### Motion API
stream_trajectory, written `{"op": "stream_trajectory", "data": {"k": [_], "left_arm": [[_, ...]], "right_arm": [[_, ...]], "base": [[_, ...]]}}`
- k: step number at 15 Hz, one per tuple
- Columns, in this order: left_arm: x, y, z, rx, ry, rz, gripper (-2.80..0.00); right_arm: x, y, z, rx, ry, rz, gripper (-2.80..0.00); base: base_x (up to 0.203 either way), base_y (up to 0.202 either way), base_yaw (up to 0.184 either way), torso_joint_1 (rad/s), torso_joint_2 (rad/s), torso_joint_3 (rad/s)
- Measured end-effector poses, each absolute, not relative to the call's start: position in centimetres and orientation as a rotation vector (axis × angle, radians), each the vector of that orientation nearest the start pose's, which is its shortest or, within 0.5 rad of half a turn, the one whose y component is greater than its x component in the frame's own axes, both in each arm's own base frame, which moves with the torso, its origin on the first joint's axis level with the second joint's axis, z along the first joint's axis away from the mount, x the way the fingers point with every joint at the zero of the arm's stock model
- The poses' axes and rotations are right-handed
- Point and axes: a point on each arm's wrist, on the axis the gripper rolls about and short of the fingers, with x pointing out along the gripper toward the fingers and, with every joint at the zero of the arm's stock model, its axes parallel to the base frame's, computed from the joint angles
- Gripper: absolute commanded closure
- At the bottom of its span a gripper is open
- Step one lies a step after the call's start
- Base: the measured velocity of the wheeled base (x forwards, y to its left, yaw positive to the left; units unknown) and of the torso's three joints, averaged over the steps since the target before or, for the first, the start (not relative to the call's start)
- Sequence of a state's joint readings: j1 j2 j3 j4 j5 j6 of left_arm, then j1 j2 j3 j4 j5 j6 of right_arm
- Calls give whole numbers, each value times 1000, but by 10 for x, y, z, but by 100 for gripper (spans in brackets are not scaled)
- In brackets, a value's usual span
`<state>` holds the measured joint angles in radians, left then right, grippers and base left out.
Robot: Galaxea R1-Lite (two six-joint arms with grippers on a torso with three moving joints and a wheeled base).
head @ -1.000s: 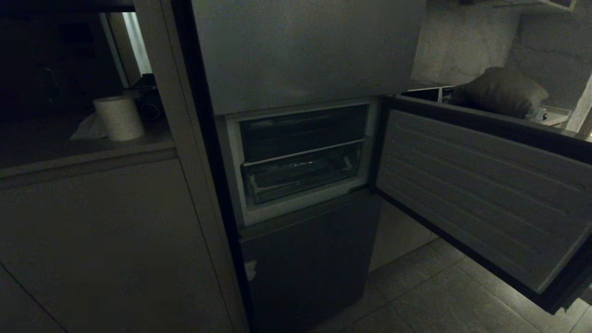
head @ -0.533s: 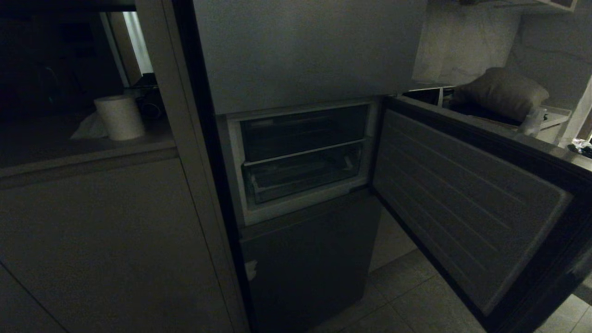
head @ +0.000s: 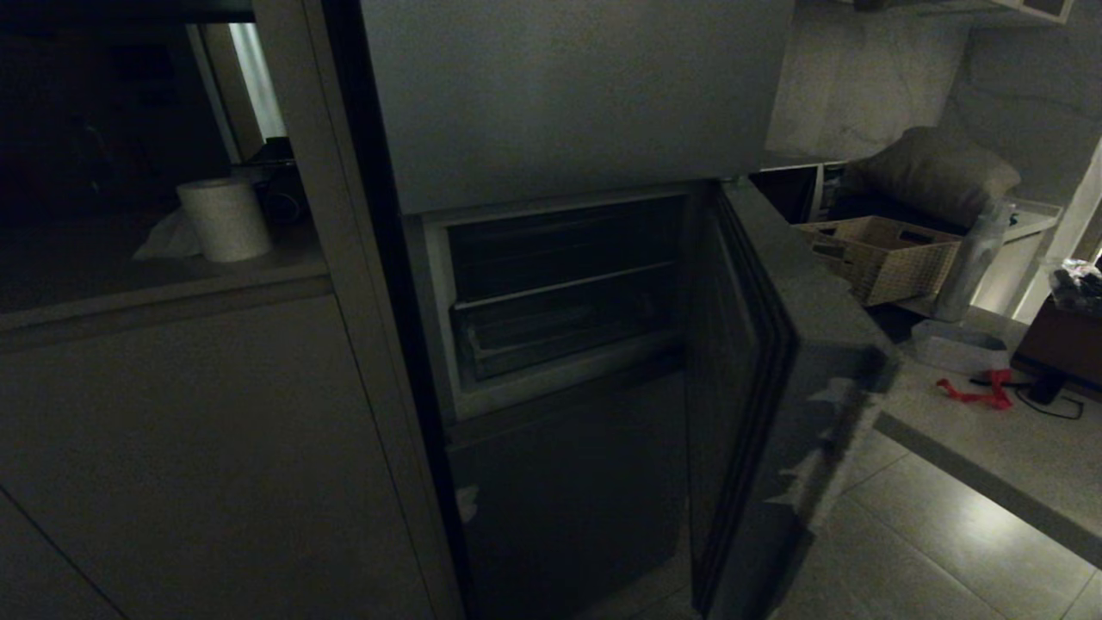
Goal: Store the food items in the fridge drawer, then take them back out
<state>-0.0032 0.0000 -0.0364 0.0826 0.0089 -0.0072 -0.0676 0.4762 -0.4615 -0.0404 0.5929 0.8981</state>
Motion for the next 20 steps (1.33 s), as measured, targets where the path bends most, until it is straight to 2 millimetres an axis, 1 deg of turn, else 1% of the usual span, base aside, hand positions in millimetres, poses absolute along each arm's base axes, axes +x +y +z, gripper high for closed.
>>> {"op": "stream_trajectory", "data": {"k": [1,2,3,5,6,7,9,10,12,14,15,16,18,20], "left_arm": [[-26,0,77,-7,46,6,0],[-26,0,77,-7,47,6,0],[-26,0,77,-7,47,6,0],[-26,0,77,-7,47,6,0],[-26,0,77,-7,47,6,0],[-26,0,77,-7,47,6,0],[-26,0,77,-7,47,6,0],[-26,0,77,-7,47,6,0],[-26,0,77,-7,47,6,0],[-26,0,77,-7,47,6,0],[-26,0,77,-7,47,6,0],[-26,0,77,-7,47,6,0],[-26,0,77,-7,47,5,0],[-26,0,77,-7,46,6,0]], "right_arm": [[11,11,215,835,190,471,0],[21,10,218,799,181,431,0],[38,9,221,764,195,389,0],[86,14,219,675,302,340,0],[111,21,216,622,363,345,0],[139,33,212,559,419,368,0],[187,69,207,446,470,418,0],[213,96,205,392,469,442,0],[252,152,206,332,412,497,0],[284,210,205,307,334,548,0],[297,231,204,301,295,555,0],[310,256,207,306,214,569,0],[335,299,208,293,76,569,0],[363,330,208,292,-56,531,0]], "base": [[0,0,0,0,0,0],[0,0,0,0,0,0],[0,0,0,0,0,0],[0,0,0,0,0,0],[0,0,0,0,0,0],[0,0,0,0,0,0],[0,0,0,0,0,0],[0,0,0,0,0,0],[0,0,0,0,0,0],[0,0,0,0,0,0],[0,0,0,0,0,0],[0,0,0,0,0,0],[0,0,0,0,0,0],[0,0,0,0,0,0]]}}
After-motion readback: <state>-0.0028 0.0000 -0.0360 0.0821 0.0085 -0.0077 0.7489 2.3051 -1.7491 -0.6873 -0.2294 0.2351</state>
